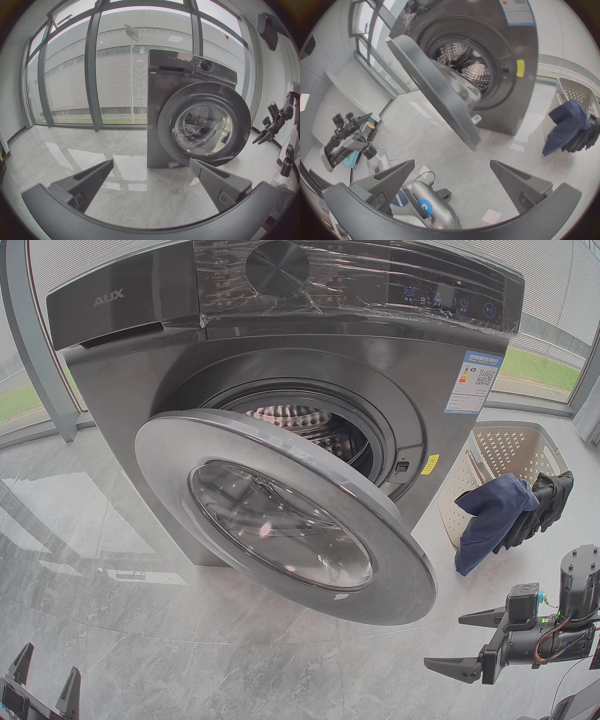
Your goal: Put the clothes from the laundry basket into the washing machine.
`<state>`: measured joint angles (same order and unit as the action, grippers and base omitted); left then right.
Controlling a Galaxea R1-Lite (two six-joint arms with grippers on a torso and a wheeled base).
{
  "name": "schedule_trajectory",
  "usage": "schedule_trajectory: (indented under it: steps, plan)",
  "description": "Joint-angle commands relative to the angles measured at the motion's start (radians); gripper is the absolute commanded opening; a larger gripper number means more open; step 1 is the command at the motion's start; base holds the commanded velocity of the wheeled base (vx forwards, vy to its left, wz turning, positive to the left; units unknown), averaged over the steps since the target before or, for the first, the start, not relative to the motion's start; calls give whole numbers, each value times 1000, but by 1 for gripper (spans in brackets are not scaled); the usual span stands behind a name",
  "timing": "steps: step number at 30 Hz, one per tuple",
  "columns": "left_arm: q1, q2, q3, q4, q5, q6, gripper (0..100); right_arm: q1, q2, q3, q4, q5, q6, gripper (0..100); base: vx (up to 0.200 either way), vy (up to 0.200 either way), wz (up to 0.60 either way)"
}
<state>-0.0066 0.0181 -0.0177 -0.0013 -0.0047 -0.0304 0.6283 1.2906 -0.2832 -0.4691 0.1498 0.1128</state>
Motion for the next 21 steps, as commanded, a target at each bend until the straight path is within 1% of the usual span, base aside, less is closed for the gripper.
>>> schedule_trajectory:
  steps: [1,2,3,4,5,6,7,8,9,13,15,18,21]
  plan:
    - [0,-18,18,0,0,0,100,-127,-28,25,33,-1,-13,100,0,0,0]
    - [0,-18,18,0,0,0,100,-154,-21,16,33,1,-15,100,0,0,0]
    - [-1,-18,18,0,0,0,100,-213,12,-14,37,1,-15,100,0,0,0]
    - [0,-18,18,0,0,0,100,-251,47,-44,30,1,-15,100,0,0,0]
    - [0,-18,18,0,0,0,100,-251,47,-44,30,1,-15,100,0,0,0]
    - [0,-18,18,0,0,0,100,-302,96,-99,29,4,-15,100,0,0,0]
    - [0,-18,18,0,0,0,100,-317,116,-129,29,5,-15,100,0,0,0]
    - [0,-18,18,0,0,0,100,-318,119,-134,29,5,-15,100,0,0,0]
    - [0,-18,18,0,0,0,100,-325,153,-180,29,5,-10,100,0,0,0]
    - [0,-18,18,0,0,0,100,-315,231,-278,29,2,-5,100,0,0,0]
    - [0,-18,18,0,0,0,100,-306,259,-309,30,1,-5,100,0,0,0]
    - [0,-18,18,0,0,0,100,-275,292,-329,32,1,-5,100,0,0,0]
    - [0,-18,18,0,0,0,100,-233,300,-315,33,1,-4,100,0,0,0]
